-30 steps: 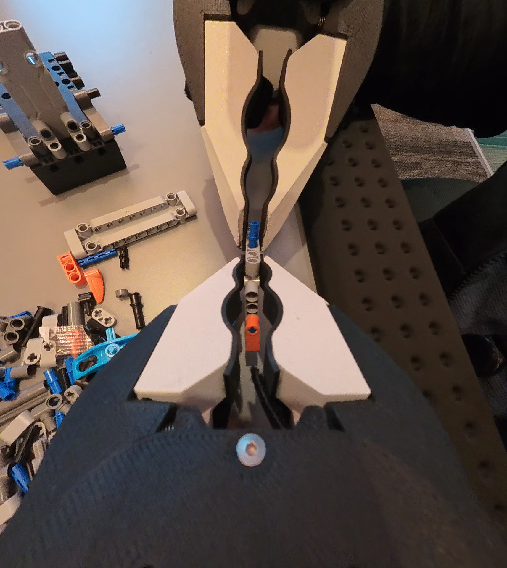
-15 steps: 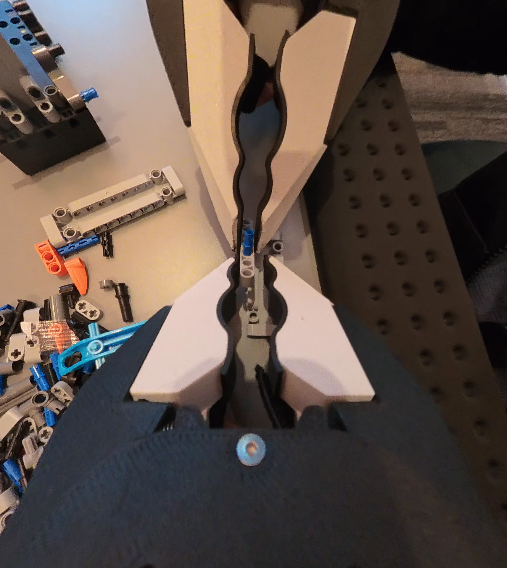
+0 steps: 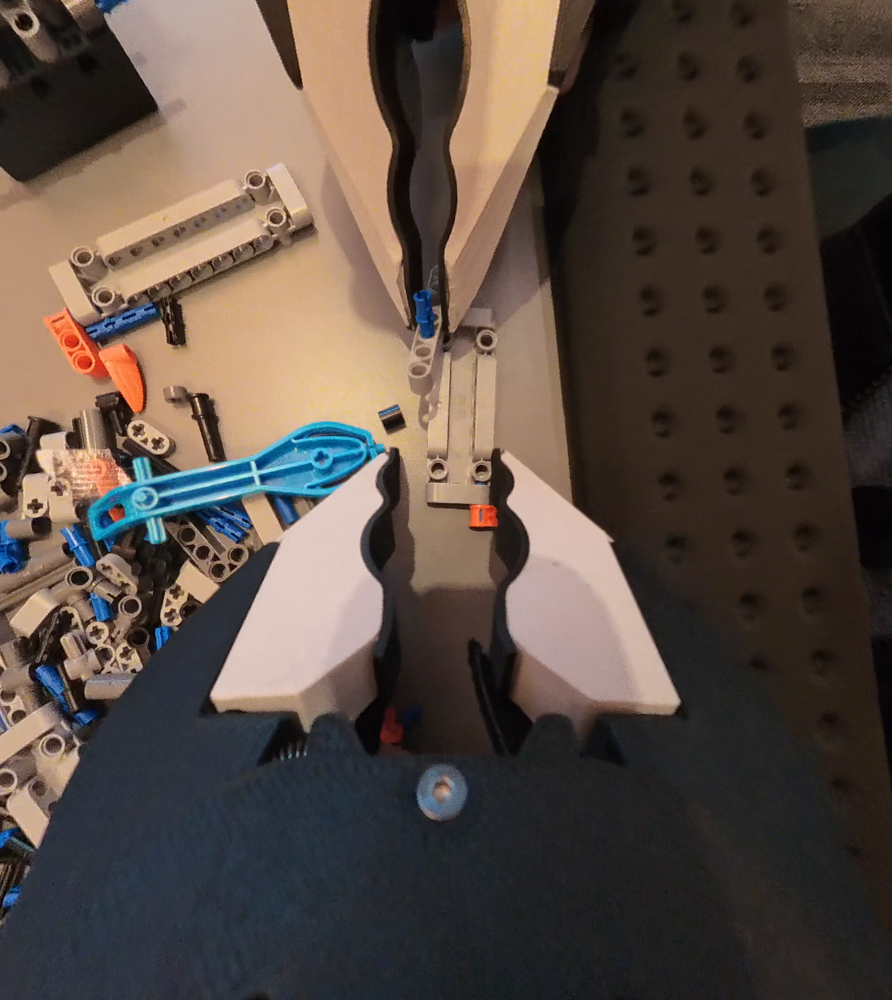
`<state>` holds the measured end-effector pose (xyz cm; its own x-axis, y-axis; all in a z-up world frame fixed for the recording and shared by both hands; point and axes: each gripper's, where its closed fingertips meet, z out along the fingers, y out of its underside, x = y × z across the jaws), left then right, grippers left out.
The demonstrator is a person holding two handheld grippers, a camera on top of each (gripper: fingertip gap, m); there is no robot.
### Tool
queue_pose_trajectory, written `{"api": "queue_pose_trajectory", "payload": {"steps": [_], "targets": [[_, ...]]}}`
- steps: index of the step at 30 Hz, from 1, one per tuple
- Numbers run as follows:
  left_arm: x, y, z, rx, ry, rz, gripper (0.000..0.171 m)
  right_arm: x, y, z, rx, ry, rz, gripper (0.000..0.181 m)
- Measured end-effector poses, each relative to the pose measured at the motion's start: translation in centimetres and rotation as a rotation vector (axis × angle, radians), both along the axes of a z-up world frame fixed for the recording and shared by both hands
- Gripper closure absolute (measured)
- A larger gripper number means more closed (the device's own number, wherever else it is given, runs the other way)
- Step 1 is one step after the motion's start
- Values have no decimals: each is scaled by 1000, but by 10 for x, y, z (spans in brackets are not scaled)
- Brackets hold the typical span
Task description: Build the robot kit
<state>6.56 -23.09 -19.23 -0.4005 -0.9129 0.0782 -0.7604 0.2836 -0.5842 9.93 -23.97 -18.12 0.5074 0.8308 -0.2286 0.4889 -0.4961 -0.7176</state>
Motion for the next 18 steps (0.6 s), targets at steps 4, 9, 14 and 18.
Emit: {"api": "queue_pose_trajectory", "payload": {"steps": [4,9,14,18], "targets": [[-2,-2,-3,67,5,-17,145,-1,-2,0,-16,6,6,175],[2,-7,-3,183,-45,-62,149,5,1,1,-51,3,-28,175],[4,-5,1,421,-129,-119,150,14,-2,-10,-159,-7,-63,175],[7,0,4,574,-202,-144,150,24,6,-6,-99,-67,-120,155]]}}
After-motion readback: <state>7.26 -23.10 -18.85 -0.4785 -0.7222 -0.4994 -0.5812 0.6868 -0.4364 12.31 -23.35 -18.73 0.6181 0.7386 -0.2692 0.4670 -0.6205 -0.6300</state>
